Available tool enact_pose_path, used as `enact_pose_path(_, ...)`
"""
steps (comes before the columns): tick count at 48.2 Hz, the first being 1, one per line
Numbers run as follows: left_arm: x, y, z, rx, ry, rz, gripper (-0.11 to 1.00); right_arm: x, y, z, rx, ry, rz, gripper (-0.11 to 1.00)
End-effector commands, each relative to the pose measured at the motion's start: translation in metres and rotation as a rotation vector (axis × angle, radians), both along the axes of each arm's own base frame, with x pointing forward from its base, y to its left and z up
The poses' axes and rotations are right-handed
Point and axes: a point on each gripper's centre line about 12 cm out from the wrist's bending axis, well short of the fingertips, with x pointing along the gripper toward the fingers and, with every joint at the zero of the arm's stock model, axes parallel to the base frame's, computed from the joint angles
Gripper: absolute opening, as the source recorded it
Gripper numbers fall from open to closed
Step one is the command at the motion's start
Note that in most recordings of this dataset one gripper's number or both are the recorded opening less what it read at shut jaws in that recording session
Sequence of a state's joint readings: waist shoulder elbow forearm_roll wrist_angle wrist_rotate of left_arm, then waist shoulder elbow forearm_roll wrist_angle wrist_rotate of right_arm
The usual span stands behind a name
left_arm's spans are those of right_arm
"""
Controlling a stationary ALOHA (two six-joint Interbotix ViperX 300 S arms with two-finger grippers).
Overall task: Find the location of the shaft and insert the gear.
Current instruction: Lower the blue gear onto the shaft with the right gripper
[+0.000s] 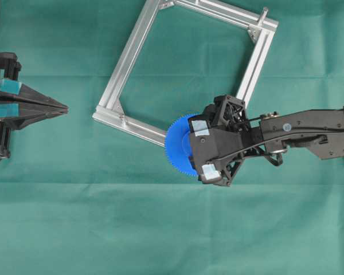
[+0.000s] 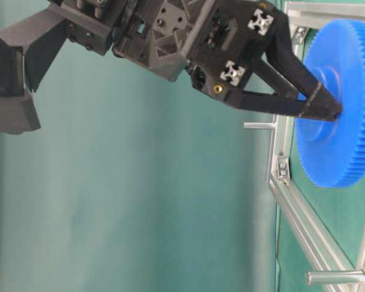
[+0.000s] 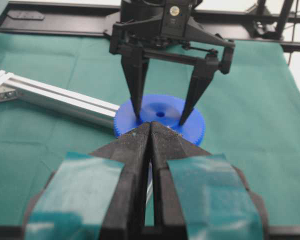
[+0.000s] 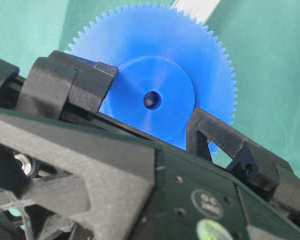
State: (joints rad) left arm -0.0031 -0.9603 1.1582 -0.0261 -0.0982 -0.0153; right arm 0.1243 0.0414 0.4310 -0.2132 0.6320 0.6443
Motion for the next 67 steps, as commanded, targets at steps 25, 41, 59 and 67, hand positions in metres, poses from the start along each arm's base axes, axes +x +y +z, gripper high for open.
enact_pose_path(25, 0.003, -0.001, 0.009, -0.003, -0.020, -0.003, 0.00, -0.002, 0.003, -0.016, 0.001, 0.042, 0.002, 0.69)
enact_pose_path(41, 0.003, -0.001, 0.009, -0.003, -0.020, -0.003, 0.00, -0.001, 0.004, -0.026, 0.006, 0.034, 0.010, 0.69)
enact_pose_path(59, 0.003, -0.001, 0.009, -0.003, -0.020, -0.003, 0.00, -0.001, 0.004, -0.038, 0.010, 0.035, 0.015, 0.69)
enact_pose_path(67, 0.003, -0.001, 0.008, -0.003, -0.018, -0.003, 0.00, -0.001, 0.003, -0.041, 0.010, 0.043, 0.014, 0.69)
